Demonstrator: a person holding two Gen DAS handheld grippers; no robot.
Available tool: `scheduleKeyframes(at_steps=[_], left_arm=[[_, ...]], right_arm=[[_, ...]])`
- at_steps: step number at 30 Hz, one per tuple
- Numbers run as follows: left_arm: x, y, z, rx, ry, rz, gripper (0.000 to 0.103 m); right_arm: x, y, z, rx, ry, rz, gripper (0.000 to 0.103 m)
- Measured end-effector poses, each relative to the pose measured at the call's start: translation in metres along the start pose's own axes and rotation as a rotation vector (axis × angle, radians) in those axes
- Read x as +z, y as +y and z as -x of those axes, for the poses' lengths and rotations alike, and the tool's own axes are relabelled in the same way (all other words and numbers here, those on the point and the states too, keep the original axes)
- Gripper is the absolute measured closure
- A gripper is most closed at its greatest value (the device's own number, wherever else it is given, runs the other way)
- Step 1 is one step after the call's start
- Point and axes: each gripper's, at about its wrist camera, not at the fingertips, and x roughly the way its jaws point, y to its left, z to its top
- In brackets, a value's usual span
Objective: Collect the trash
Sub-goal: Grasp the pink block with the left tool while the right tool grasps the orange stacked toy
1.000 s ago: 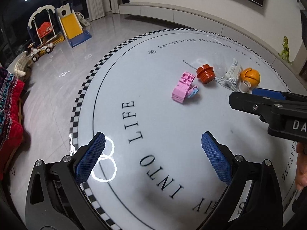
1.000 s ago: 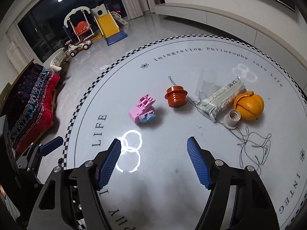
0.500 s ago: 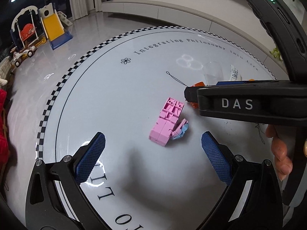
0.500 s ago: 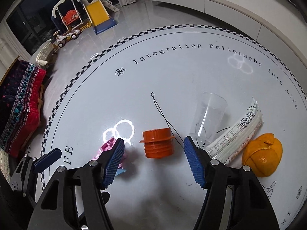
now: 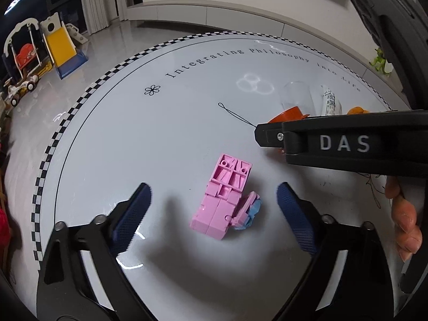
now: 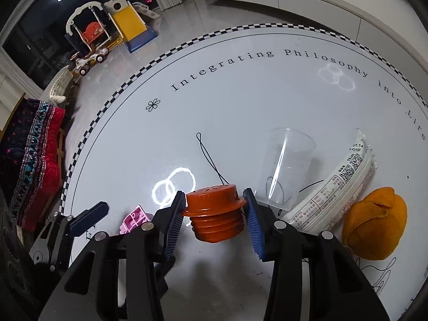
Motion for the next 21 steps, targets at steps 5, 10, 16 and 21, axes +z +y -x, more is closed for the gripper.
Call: scheduleKeyframes(at_steps=[5,10,16,21], left_arm=[[-0.007,-0.004,-0.003,-0.011,0.019,0.011,0.058],[-0.018,-0.008,0.012,-0.001,0.020,0.016,0.058],[-0.033,-0.009,0.043,-0.002,0.003,0.020,0.059],[-0.047,-0.014,0.075,0.004,-0.027,0.016,0.059]], right_arm=[[-0.006,-0.007,0.012,-0.002,-0.014,-0.004,0.057],[-0.016,-0.001,0.023,0.006,-0.025,-0.011,0.057],[-0.034,0.007,0.041,0.010,-0.032,-0.015,0.057],[-0.058,0.017,0.062,0.016,-0.043,-0.012,0.057]])
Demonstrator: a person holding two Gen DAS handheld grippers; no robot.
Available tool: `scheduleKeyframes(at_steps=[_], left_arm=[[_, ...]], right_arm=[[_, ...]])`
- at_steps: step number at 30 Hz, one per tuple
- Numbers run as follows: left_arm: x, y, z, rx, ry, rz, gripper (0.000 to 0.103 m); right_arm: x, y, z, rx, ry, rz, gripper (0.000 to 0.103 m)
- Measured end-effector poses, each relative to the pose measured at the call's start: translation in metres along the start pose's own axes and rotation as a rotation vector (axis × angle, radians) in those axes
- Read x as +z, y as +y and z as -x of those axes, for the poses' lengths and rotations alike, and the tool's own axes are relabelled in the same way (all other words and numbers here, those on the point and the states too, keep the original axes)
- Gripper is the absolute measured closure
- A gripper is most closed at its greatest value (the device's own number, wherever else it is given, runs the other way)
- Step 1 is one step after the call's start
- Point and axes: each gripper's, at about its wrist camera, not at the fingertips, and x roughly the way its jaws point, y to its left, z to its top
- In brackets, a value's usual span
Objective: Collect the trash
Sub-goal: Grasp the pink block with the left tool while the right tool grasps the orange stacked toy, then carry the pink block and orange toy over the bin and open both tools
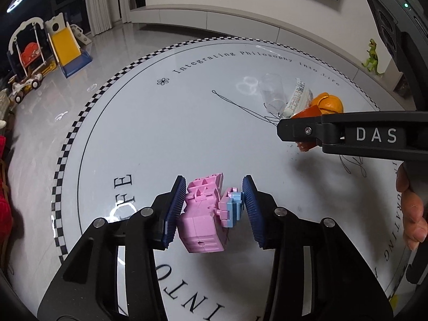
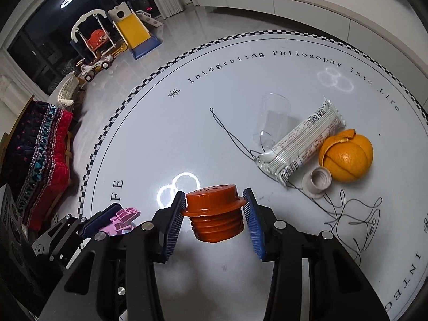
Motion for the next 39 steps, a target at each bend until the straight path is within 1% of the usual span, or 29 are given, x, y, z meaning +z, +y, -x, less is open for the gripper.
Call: scheduleKeyframes(at_steps=[7,12,17,23,27,33,37,38,39], left_arm=[[-0.030,0.007,0.050,0.005,-0.038,0.024,0.060],[-0.054,0.017,0.082,0.032,-0.066,0.034,0.060],[-0.085,0.034,0.112,0.072,-0.082,0.052,0.060],[-0.125,0.062,0.137,0.133,-0.081,0.083,0.060],[-0.159,0.084,0.151,0.181,-0.065,0.132,0.060],[-0.206,0.120,0.164,0.252,-0.023,0.212,0.060],[-0.233,0.142,0.170,0.298,0.012,0.262,0.059],[-0.238,0.147,0.169,0.306,0.031,0.266,0.046],[-0.243,0.151,0.169,0.327,0.047,0.269,0.009]], right_arm=[[-0.035,0.026,0.035,0.020,-0.019,0.025,0.057],[-0.058,0.051,0.052,0.039,-0.027,0.060,0.057],[-0.085,0.087,0.060,0.071,-0.022,0.112,0.057],[-0.120,0.138,0.060,0.113,0.001,0.205,0.057],[-0.146,0.180,0.053,0.160,0.035,0.285,0.057],[-0.186,0.240,0.037,0.218,0.098,0.404,0.057],[-0.204,0.269,0.024,0.242,0.138,0.458,0.057],[-0.207,0.276,0.021,0.242,0.151,0.477,0.055],[-0.211,0.284,0.016,0.237,0.161,0.498,0.050]])
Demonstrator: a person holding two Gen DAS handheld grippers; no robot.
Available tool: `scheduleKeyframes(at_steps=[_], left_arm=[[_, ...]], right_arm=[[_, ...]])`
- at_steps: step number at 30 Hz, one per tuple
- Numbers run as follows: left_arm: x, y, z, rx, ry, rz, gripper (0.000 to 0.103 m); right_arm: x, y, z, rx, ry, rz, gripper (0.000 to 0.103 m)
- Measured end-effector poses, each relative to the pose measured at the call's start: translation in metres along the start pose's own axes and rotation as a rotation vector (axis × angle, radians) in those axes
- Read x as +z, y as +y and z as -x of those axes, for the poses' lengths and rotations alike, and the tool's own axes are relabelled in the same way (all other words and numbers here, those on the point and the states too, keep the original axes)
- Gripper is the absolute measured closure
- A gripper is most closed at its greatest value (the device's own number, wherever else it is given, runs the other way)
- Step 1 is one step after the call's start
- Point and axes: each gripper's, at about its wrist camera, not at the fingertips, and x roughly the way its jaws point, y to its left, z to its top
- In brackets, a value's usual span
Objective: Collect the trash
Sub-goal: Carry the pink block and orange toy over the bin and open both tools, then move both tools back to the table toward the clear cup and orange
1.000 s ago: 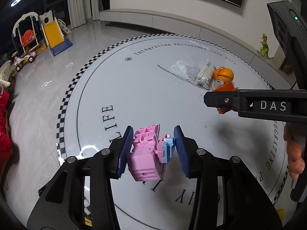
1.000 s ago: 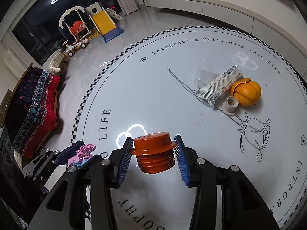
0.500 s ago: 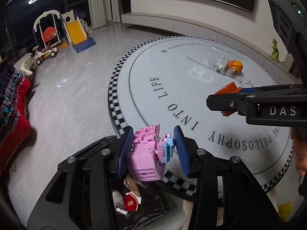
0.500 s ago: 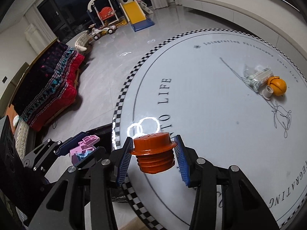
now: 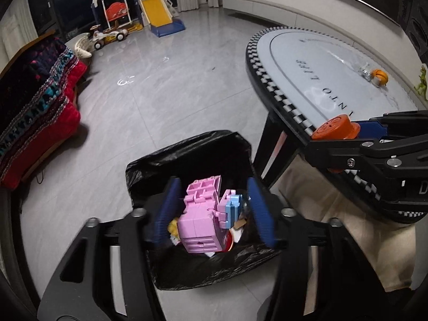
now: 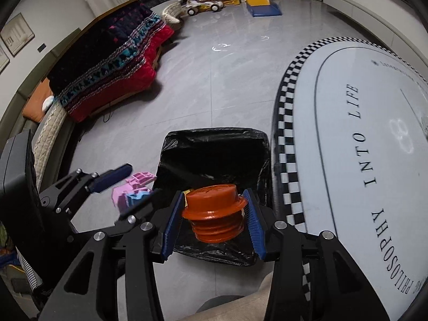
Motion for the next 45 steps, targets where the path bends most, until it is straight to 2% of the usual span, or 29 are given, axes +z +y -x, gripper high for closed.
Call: scheduleKeyframes(at_steps=[1,2,9,20,25,32,45], left_arm=[[-0.004,0.004,0.000,0.035,-0.003,0.000,0.007],[-0.007,0.007,-0.002,0.060,-0.003,-0.005,0.006],[-0.014,0.022,-0.008,0.053,0.008,0.011,0.006],[-0.002,-0.015,-0.003,0.000,-0.022,-0.060,0.006],[0.017,-0.041,0.001,-0.045,-0.050,-0.101,0.006],[0.049,-0.091,-0.003,-0.110,-0.074,-0.171,0.006],[0.103,-0.196,-0.029,-0.244,-0.063,-0.308,0.006]], right_arm=[[0.001,0.004,-0.003,-0.006,0.000,0.006,0.038],[0.000,0.007,-0.005,-0.008,-0.010,0.008,0.035],[-0.005,0.006,-0.004,-0.019,-0.019,0.014,0.035],[-0.008,-0.026,0.021,-0.029,-0.073,-0.038,0.035],[-0.010,-0.059,0.038,-0.051,-0.107,-0.091,0.035],[-0.018,-0.115,0.064,-0.124,-0.151,-0.178,0.035],[-0.035,-0.237,0.096,-0.235,-0.172,-0.372,0.035]])
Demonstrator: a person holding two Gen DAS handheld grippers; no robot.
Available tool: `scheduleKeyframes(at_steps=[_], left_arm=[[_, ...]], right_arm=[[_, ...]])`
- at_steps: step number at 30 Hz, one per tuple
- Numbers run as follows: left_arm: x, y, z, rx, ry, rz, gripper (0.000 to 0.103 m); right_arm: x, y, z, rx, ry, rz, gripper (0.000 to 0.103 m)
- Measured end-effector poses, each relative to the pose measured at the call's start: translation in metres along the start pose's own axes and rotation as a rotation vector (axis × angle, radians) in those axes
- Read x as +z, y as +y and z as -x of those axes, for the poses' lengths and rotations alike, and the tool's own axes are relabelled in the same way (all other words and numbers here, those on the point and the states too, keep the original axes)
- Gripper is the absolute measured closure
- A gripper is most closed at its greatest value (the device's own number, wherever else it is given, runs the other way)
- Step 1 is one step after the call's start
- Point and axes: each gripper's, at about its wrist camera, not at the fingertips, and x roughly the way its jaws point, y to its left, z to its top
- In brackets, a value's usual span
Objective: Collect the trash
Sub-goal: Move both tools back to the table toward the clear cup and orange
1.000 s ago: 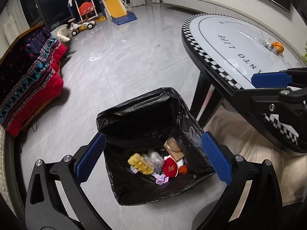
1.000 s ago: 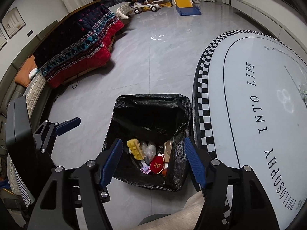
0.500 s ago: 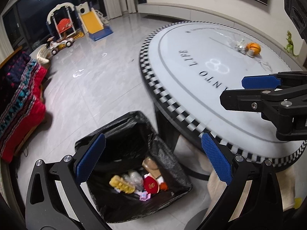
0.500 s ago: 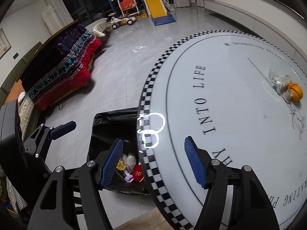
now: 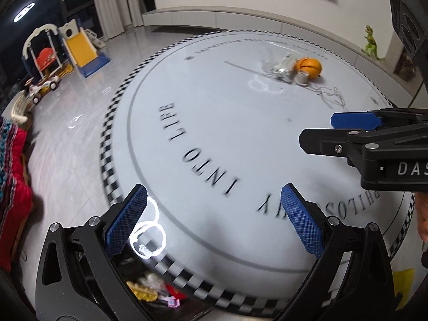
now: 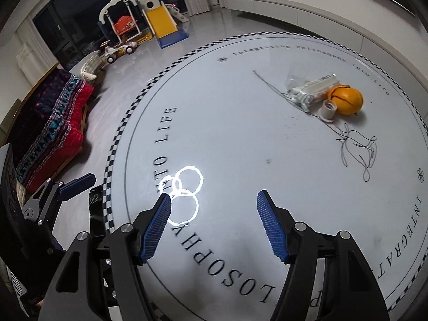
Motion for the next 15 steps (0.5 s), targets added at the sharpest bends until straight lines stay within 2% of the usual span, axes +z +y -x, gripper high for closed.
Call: scheduleKeyframes(at_steps=[10,15], left_arm=[[0.060,-0.039,-0.041,-0.082,0.007,-0.039,0.006],[0.089,-0.047,-0.064,-0.114,0.012,-0.027,0.006]], right_arm=[[0.026,-0.069,-0.005,-0.045,-0.013,-0.111,0.035],[0.042,-0.103,-0.011,-0.063,-0.022,-0.168,0.035]])
